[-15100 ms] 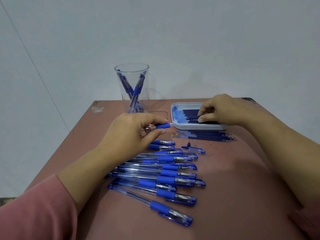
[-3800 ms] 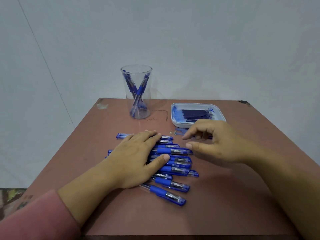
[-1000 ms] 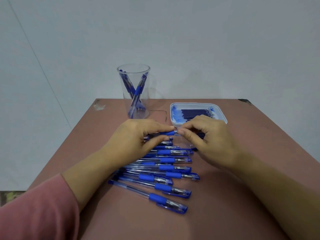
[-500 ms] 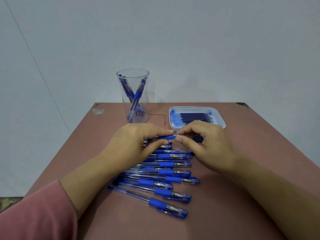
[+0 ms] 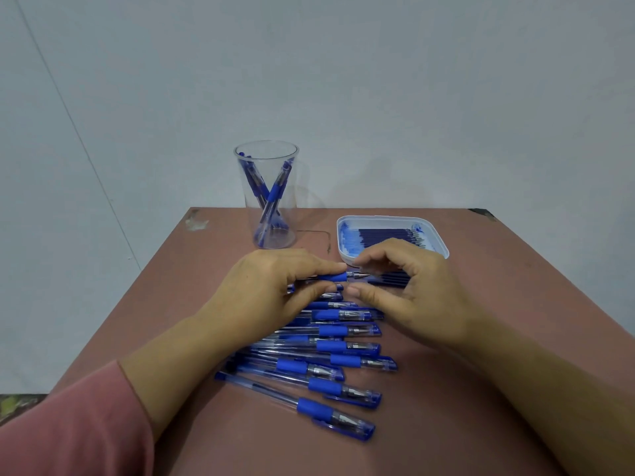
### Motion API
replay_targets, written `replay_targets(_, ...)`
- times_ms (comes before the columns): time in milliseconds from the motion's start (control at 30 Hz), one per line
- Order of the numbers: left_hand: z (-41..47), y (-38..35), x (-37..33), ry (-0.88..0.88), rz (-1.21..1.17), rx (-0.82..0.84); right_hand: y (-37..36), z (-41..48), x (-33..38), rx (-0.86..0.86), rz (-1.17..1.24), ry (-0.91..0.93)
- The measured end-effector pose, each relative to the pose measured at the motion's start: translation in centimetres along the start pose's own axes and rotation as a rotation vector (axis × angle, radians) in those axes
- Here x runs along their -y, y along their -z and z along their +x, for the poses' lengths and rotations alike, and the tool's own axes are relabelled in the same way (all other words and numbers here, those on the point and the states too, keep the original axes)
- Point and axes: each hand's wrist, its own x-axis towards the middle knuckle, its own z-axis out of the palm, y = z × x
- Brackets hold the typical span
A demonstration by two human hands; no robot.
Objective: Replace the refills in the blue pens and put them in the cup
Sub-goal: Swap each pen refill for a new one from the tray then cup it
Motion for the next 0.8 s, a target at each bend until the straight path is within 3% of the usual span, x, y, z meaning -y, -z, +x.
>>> replay_targets(800,-0.08,0.06,0.09,0.001,0.008,-0.002,0.12,0.01,-0.15,0.036,0.035,-0.010)
